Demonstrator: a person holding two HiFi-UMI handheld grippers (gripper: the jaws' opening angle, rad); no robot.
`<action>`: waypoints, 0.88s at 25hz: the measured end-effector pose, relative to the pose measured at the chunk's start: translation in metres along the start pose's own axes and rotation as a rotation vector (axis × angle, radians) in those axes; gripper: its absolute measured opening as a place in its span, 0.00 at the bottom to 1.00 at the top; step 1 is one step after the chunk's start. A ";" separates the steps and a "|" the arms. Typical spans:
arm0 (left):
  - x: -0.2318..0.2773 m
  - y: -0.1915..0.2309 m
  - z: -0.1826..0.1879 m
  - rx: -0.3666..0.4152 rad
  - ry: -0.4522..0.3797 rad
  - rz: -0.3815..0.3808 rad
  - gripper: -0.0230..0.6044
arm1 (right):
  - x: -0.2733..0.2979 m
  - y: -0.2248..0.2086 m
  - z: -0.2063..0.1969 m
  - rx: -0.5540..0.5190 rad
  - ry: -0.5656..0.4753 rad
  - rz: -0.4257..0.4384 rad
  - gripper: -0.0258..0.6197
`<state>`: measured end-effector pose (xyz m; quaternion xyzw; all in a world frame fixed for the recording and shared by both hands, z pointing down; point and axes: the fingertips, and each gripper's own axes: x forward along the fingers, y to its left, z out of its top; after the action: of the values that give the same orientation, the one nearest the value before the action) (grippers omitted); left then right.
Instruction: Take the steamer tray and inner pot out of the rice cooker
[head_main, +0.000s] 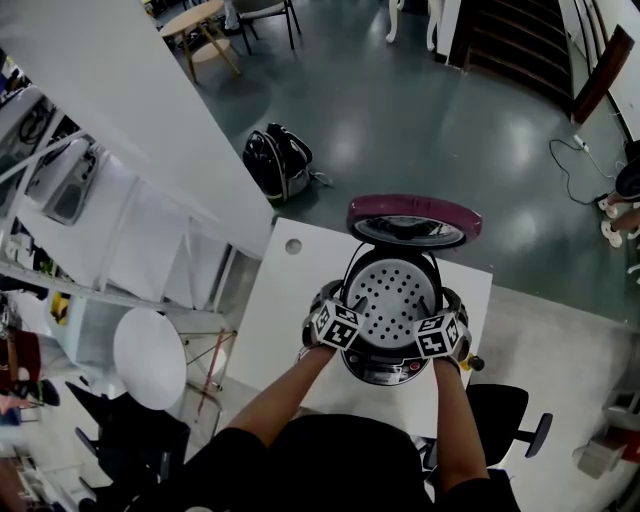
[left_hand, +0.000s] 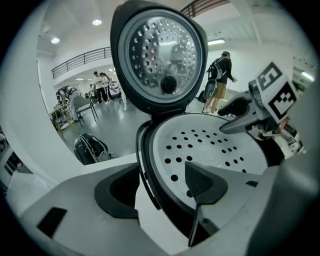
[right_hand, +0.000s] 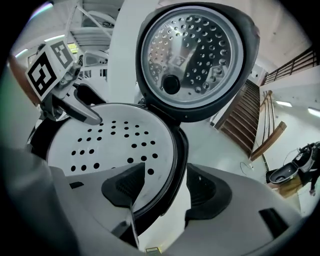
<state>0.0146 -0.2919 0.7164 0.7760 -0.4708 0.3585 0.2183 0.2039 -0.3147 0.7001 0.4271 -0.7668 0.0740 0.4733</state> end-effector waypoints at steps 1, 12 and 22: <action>0.001 0.001 -0.002 -0.004 0.007 0.008 0.47 | 0.003 0.001 -0.003 -0.014 0.013 -0.001 0.39; -0.006 0.006 0.008 0.202 0.025 0.133 0.47 | -0.002 0.006 -0.008 -0.161 0.063 -0.045 0.40; -0.021 -0.002 0.020 0.280 0.009 0.155 0.38 | -0.020 -0.001 -0.002 -0.120 0.045 -0.034 0.41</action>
<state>0.0171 -0.2924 0.6879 0.7586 -0.4735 0.4401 0.0820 0.2097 -0.3021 0.6853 0.4091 -0.7517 0.0292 0.5165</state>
